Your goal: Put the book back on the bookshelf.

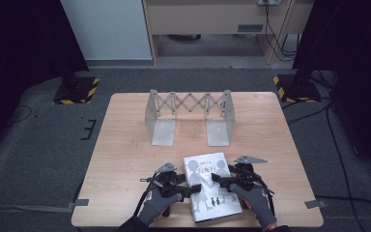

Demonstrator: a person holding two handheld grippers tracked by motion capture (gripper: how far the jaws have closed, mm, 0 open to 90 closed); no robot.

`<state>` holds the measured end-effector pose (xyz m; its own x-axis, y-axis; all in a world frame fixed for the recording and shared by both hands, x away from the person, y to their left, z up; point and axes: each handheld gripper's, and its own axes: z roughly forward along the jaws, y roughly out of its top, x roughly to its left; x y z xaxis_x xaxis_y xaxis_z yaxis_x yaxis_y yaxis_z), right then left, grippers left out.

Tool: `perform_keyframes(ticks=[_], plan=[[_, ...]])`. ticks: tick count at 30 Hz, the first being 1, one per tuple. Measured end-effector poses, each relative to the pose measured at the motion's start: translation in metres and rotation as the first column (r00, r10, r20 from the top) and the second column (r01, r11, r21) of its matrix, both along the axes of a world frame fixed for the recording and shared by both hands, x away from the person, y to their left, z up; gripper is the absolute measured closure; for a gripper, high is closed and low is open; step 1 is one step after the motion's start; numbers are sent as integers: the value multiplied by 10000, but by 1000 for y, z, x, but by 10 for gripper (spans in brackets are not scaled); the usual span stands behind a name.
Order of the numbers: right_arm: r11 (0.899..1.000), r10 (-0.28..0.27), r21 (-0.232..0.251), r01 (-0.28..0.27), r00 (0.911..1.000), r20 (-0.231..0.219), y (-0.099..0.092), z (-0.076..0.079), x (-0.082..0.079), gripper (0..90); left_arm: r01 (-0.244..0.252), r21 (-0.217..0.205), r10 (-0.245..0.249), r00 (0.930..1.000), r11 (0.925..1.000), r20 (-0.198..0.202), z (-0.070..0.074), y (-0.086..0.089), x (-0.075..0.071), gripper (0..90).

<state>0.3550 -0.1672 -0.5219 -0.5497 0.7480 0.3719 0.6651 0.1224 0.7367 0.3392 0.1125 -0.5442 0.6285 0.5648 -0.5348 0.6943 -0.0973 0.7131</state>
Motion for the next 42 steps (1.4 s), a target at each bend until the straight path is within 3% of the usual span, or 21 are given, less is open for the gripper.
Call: perform_keyframes(ticks=[4, 6, 21, 28, 33, 39, 42], plan=[[9995, 187, 264, -184, 9998, -86, 4, -2, -1, 147, 28, 16, -28, 10000, 10000, 27, 0, -2, 0, 31], [9995, 184, 249, -183, 9998, -49, 4, -2, -1, 148, 51, 14, -51, 10000, 10000, 26, 0, -4, -1, 0], [9998, 69, 211, -70, 10000, 43, 2, -1, -2, 170, -101, 333, 95, 9998, 9994, 158, 1, -8, 0, 1], [9983, 162, 557, -160, 9999, -29, -6, -3, 1, 235, -260, -22, 260, 9997, 9997, -35, 0, -3, 3, 66], [9985, 178, 520, -180, 9998, 33, -6, -3, 0, 235, -276, -38, 276, 9996, 9996, -69, 0, -2, 3, 87], [9987, 23, 513, -30, 9999, 132, -4, -3, 0, 246, -452, -307, 441, 9985, 9985, -336, -1, 2, 5, 143], [9982, -101, 588, 87, 9997, 241, -3, -3, 0, 286, -500, -527, 462, 9964, 9974, -710, -1, 5, 5, 175]])
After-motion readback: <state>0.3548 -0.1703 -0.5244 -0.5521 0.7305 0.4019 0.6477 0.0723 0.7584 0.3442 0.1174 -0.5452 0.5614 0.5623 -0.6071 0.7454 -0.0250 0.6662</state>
